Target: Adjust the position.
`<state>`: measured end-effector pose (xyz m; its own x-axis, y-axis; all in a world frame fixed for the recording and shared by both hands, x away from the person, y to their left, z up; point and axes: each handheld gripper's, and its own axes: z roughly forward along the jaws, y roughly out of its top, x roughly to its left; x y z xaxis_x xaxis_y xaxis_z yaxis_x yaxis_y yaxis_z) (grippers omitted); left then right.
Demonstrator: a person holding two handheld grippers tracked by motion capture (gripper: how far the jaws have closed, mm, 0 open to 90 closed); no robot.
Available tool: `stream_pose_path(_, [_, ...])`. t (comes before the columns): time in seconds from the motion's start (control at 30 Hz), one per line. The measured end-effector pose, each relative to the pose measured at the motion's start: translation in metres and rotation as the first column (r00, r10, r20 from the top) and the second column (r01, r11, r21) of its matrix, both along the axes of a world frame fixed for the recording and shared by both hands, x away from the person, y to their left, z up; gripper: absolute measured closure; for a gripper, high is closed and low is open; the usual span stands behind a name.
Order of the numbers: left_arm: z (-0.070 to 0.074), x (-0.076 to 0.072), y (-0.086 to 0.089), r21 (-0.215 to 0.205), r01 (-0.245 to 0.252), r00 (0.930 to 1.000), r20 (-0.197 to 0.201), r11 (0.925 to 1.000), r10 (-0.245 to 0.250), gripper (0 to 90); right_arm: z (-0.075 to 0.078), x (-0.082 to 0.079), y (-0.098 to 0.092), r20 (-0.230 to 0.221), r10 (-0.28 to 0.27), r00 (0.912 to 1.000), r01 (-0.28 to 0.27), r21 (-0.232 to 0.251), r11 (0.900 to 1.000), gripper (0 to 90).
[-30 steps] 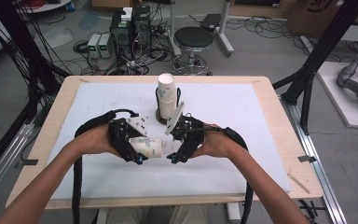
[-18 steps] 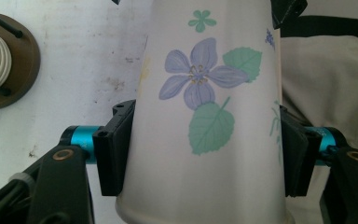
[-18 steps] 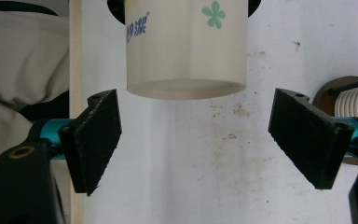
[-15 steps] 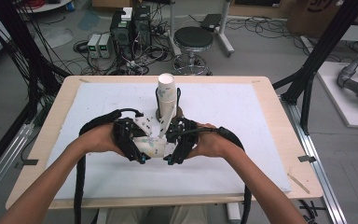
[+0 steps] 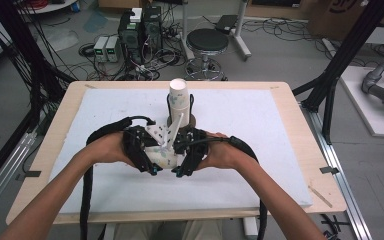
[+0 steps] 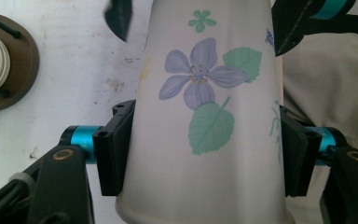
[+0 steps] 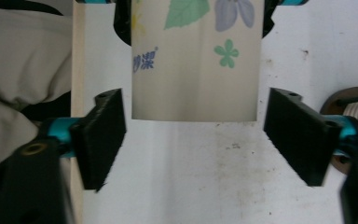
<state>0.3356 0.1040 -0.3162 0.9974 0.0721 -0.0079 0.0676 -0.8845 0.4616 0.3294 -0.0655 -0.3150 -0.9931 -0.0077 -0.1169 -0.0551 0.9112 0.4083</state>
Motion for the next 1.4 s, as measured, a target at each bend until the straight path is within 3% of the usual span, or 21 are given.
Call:
stream_pose_path(0.17, [-0.0002, 0.0001, 0.0002, 0.0, 0.002, 1.0, -0.003, 1.0, -0.002, 32.3, -0.0012, 0.0, 0.0016, -0.002, -0.001, 1.0, 0.001, -0.005, 1.0, 23.3])
stream_pose_path(0.47, [-0.0007, -0.0004, -0.0001, -0.004, -0.001, 1.0, -0.007, 1.0, 0.001, 32.3, -0.0018, -0.0007, 0.0055, -0.005, 0.005, 1.0, -0.005, 0.005, 1.0, 36.1])
stream_pose_path(1.1, [-0.0025, 0.0003, 0.0024, -0.029, 0.004, 0.9999, -0.012, 0.9996, -0.005, 30.5, -0.0015, -0.0005, 0.0058, -0.016, -0.003, 0.9999, 0.003, 0.005, 1.0, 38.0])
stream_pose_path(1.27, [-0.0021, 0.0012, 0.0031, -0.039, -0.009, 0.9999, -0.011, 0.9992, 0.009, 25.1, -0.0014, -0.0003, 0.0052, -0.015, -0.004, 0.9999, 0.004, 0.01, 1.0, 38.0])
stream_pose_path(1.4, [-0.0024, 0.0044, 0.0049, -0.068, -0.014, 0.9997, -0.019, 0.9976, 0.013, 6.5, -0.0004, 0.0006, 0.0042, -0.013, -0.005, 0.9999, 0.006, 0.016, 1.0, 38.0])
